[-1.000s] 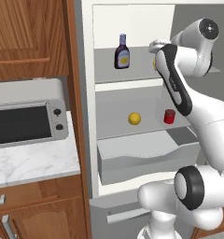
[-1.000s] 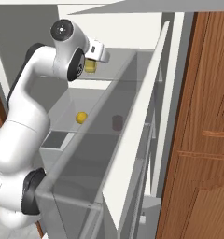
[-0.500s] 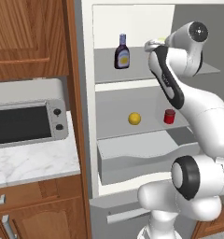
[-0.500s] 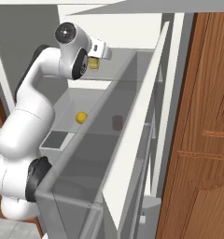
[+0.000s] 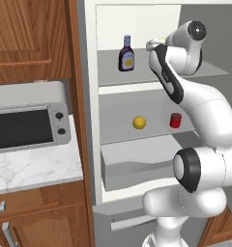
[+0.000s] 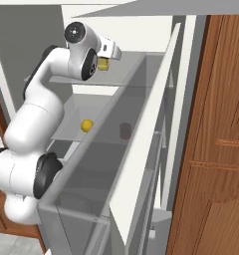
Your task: Place the mustard and condiment bottle from the counter to the top shelf of the fridge. If the existing items in the fridge are on the top shelf, move them to other shelves.
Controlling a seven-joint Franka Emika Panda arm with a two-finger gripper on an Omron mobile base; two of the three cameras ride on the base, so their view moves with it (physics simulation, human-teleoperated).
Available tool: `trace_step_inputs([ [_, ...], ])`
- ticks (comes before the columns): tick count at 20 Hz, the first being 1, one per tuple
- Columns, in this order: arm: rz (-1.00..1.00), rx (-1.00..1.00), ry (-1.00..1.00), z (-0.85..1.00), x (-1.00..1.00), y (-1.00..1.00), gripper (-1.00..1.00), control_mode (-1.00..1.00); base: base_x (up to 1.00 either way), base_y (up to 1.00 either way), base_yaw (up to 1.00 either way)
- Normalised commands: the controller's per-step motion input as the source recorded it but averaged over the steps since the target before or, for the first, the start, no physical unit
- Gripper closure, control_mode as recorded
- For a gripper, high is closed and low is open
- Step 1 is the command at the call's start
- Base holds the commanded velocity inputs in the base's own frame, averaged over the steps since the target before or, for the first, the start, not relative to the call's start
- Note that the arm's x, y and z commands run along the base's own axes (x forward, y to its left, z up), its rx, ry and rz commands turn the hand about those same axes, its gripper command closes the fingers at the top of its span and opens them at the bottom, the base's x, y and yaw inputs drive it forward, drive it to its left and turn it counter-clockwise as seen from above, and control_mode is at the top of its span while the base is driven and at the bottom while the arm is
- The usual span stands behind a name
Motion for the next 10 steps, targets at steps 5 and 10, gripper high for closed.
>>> trace_step_inputs([
  [5, 0.00, -0.02, -0.03, -0.05, 0.09, 0.00, -1.00, -1.00, 0.00, 0.00, 0.00],
  [10, 0.00, 0.00, 0.00, 0.00, 0.07, 0.00, -1.00, -1.00, 0.00, 0.00, 0.00],
])
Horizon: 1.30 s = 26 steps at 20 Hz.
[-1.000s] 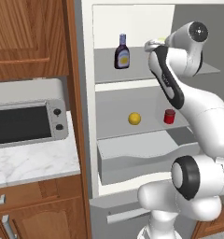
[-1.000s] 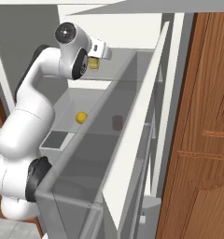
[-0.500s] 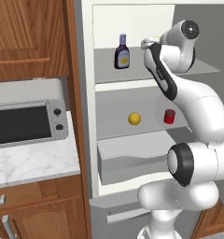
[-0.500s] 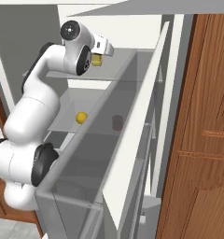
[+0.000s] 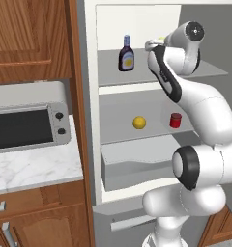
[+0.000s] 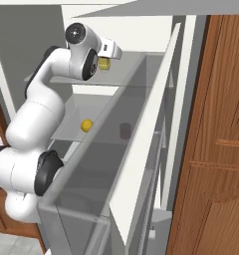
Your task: Place the mustard and condiment bottle from the counter to the top shelf of the fridge. If the existing items in the fridge are on the top shelf, move them to other shelves.
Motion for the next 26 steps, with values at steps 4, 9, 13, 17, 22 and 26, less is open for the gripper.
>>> trace_step_inputs([
  [4, 0.00, 0.00, 0.00, 0.00, 0.14, 0.00, -1.00, -1.00, 0.00, 0.00, 0.00],
  [9, 0.00, 0.00, 0.00, 0.00, 0.11, 0.00, -1.00, -1.00, 0.00, 0.00, 0.00],
  [13, 0.00, 0.00, 0.00, 0.00, 0.02, 0.00, -1.00, -1.00, 0.00, 0.00, 0.00],
  [17, 0.00, 0.00, -0.06, 0.00, -0.27, 0.00, -1.00, -1.00, 0.00, 0.00, 0.00],
  [22, 0.00, 0.00, -0.14, 0.00, -0.49, 0.01, -1.00, -1.00, 0.00, 0.00, 0.00],
  [26, 0.00, 0.00, -0.19, 0.00, -0.59, 0.04, -1.00, -1.00, 0.00, 0.00, 0.00],
])
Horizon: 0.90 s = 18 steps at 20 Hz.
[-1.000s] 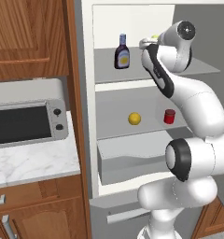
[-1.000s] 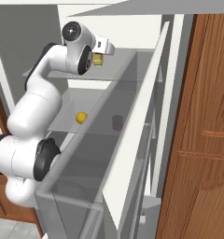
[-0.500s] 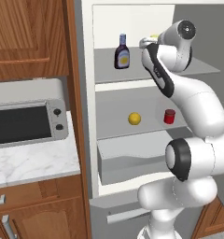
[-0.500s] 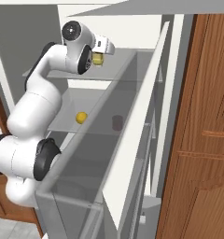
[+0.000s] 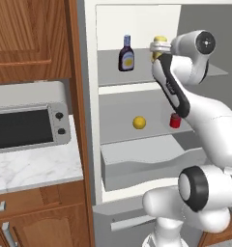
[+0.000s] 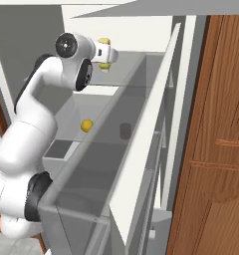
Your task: Place the mustard and condiment bottle from the counter to the top shelf of the fridge. If the existing items in the fridge are on the top shelf, move them to other shelves.
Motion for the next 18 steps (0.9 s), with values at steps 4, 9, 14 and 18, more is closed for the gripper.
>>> trace_step_inputs([
  [4, 0.00, 0.00, -0.19, 0.06, -0.80, 0.17, -1.00, -1.00, 0.00, 0.00, 0.00],
  [9, 0.00, -0.01, -0.14, 0.01, -1.00, 0.24, -1.00, -1.00, 0.00, 0.00, 0.00],
  [14, -0.02, 0.00, 0.00, 0.00, -1.00, 0.08, -1.00, -1.00, 0.00, 0.00, 0.00],
  [18, 0.00, 0.00, 0.00, 0.01, -1.00, 0.00, -1.00, -1.00, 0.00, 0.00, 0.00],
])
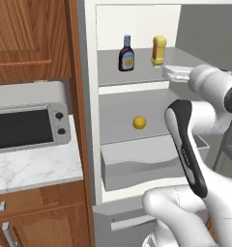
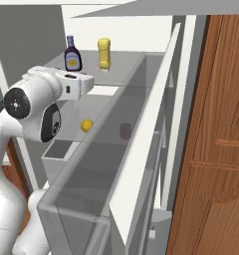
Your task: Place the mustard and condiment bottle from the counter to the top shelf of the fridge. If the existing items in the fridge are on the top shelf, move them to other shelves.
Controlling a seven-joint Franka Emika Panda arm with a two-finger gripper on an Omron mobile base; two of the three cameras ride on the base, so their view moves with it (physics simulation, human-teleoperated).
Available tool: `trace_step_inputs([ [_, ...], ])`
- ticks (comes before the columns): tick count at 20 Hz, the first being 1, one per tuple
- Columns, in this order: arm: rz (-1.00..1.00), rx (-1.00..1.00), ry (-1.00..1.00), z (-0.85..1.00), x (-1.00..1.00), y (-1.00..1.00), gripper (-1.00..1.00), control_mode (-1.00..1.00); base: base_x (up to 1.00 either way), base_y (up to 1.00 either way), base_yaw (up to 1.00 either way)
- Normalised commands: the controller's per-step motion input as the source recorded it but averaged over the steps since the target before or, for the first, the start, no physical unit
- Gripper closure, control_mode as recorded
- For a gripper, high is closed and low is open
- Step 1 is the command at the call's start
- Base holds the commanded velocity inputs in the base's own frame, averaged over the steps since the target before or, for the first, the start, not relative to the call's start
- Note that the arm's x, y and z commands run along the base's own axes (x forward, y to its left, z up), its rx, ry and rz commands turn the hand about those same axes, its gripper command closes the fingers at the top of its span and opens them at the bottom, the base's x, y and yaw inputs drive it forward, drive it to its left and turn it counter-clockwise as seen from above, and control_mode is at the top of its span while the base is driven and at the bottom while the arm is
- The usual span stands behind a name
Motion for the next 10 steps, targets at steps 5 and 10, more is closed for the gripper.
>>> trace_step_inputs([
  [5, 0.02, -0.04, 0.06, 0.06, -1.00, 0.00, -1.00, -1.00, 0.00, 0.00, 0.00],
  [10, 0.03, -0.09, -0.09, 0.06, -1.00, 0.00, -1.00, -1.00, 0.00, 0.00, 0.00],
])
